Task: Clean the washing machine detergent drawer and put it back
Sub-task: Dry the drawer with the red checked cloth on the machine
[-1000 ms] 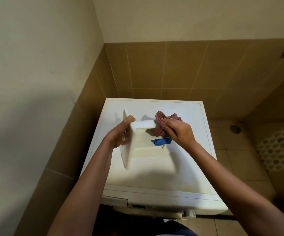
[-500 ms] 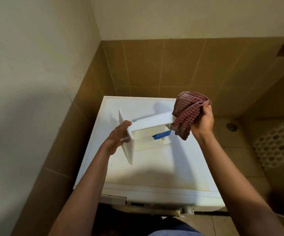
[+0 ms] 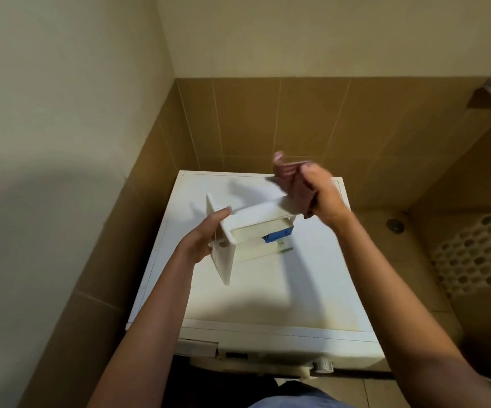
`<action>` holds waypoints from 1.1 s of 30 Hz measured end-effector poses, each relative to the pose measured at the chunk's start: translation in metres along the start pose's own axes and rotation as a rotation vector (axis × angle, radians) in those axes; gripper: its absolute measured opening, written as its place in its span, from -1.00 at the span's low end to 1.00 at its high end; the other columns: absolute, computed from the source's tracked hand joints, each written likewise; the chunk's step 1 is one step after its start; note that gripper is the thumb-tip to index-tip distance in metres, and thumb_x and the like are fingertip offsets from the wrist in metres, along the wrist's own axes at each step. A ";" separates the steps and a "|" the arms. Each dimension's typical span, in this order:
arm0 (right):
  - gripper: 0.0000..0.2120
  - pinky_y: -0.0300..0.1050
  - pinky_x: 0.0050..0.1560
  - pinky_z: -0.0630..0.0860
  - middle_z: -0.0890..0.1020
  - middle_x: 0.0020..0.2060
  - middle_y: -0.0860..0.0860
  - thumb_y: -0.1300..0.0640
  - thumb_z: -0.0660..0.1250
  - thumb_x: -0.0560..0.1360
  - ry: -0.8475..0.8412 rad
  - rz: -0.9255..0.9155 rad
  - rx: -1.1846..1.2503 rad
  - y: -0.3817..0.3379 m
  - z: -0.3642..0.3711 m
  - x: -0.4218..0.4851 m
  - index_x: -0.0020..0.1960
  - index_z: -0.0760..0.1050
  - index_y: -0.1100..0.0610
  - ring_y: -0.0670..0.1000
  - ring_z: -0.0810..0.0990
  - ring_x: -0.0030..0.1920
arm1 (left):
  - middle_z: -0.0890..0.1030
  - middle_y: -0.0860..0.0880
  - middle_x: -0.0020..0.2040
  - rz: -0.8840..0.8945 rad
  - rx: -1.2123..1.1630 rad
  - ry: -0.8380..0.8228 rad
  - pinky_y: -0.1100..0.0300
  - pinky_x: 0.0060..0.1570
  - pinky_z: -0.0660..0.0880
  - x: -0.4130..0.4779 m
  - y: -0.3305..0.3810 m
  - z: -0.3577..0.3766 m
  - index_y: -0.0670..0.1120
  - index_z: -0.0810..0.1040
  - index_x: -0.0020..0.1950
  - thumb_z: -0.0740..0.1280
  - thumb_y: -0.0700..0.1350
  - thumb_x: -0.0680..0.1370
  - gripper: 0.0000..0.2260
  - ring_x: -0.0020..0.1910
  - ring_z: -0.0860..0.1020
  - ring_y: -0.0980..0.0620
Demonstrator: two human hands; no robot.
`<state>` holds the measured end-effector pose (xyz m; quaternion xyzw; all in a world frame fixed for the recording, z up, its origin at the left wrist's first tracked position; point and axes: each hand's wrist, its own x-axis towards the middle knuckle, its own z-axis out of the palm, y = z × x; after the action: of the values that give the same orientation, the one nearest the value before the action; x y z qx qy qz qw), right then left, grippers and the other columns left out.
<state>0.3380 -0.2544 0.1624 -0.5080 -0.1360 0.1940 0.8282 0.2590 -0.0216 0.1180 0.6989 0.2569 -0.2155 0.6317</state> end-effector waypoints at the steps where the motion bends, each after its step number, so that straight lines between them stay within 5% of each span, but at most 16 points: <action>1: -0.68 0.17 0.21 0.48 0.53 0.19 0.29 0.13 0.14 0.60 -0.048 0.048 -0.270 0.012 0.014 0.002 0.16 0.45 0.37 0.19 0.58 0.15 | 0.61 0.06 -0.11 -0.007 -0.002 0.021 0.18 -0.21 0.34 0.000 0.001 0.002 0.11 0.53 -0.04 0.15 0.33 0.55 -0.66 -0.12 0.51 0.15; 4: -0.68 0.11 0.37 0.23 0.56 0.22 0.07 0.02 0.02 0.66 -0.248 0.075 -1.308 0.058 0.043 0.001 0.23 0.49 0.08 0.06 0.48 0.27 | 0.60 0.23 -0.41 0.012 0.013 0.075 0.35 -0.53 0.41 -0.006 0.001 0.010 0.17 0.50 -0.16 0.03 0.39 0.55 -0.60 -0.41 0.55 0.30; 7: -0.59 0.04 0.47 0.00 0.34 0.46 -0.04 0.00 -0.02 0.66 -0.217 -0.078 -1.661 0.088 0.053 -0.005 0.49 0.24 0.00 -0.01 0.19 0.50 | 0.60 0.25 -0.32 0.032 0.038 0.078 0.36 -0.51 0.38 -0.011 0.002 0.013 0.24 0.48 -0.07 -0.03 0.39 0.56 -0.61 -0.34 0.54 0.30; 11: -0.54 -0.05 0.44 0.05 0.21 0.51 -0.06 -0.01 0.01 0.65 -0.274 -0.151 -1.724 0.094 0.054 -0.011 0.54 0.15 -0.01 -0.01 0.08 0.53 | 0.58 0.03 0.04 0.034 0.047 0.086 0.22 -0.25 0.35 -0.001 -0.001 0.013 0.14 0.44 0.32 -0.02 0.38 0.56 -0.49 -0.13 0.48 0.18; 15: -0.54 -0.01 0.48 0.14 0.24 0.50 0.02 0.04 0.04 0.64 -0.365 -0.207 -1.724 0.095 0.061 -0.014 0.52 0.19 0.08 0.02 0.13 0.53 | 0.59 0.00 0.06 0.007 -0.048 0.143 0.16 -0.16 0.45 0.003 0.004 0.020 0.03 0.51 0.24 0.05 0.40 0.54 -0.45 -0.13 0.52 0.11; 19: -0.58 0.00 0.47 0.13 0.28 0.49 -0.04 0.00 0.05 0.64 -0.369 -0.199 -1.736 0.084 0.050 -0.012 0.50 0.24 -0.03 0.01 0.19 0.50 | 0.65 -0.11 0.10 -0.025 -0.094 0.234 -0.02 0.19 0.52 0.005 0.004 0.020 -0.05 0.57 0.23 0.13 0.41 0.49 -0.38 0.07 0.60 -0.09; 22: -0.59 0.07 0.48 -0.03 0.28 0.49 -0.09 -0.08 0.01 0.64 -0.211 -0.090 -1.746 0.075 0.029 -0.013 0.47 0.25 -0.16 -0.02 0.18 0.50 | 0.64 -0.13 0.07 -0.047 -0.080 0.239 0.06 0.07 0.54 0.003 0.003 0.016 -0.08 0.57 0.22 0.16 0.44 0.46 -0.34 0.03 0.61 -0.10; 27: -0.57 -0.03 0.48 -0.07 0.15 0.53 -0.07 -0.02 -0.01 0.65 0.150 0.222 -1.576 0.051 -0.017 -0.020 0.51 0.19 -0.09 0.03 0.01 0.54 | 0.63 -0.14 0.11 -0.064 -0.098 0.208 0.09 -0.07 0.50 0.004 0.003 0.013 -0.09 0.52 0.27 0.20 0.45 0.44 -0.31 0.01 0.61 -0.07; 33: -0.54 -0.06 0.49 -0.12 0.14 0.54 0.03 0.07 -0.03 0.65 0.179 0.131 -1.698 0.073 0.010 -0.019 0.54 0.14 0.08 0.05 0.01 0.54 | 0.61 -0.16 0.13 -0.065 -0.114 0.262 -0.02 0.14 0.54 0.009 -0.001 0.021 -0.09 0.49 0.28 0.17 0.42 0.47 -0.34 0.06 0.60 -0.11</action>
<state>0.3034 -0.2252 0.1016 -0.9764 -0.1396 0.0329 0.1616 0.2657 -0.0413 0.1099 0.6753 0.3713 -0.1278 0.6243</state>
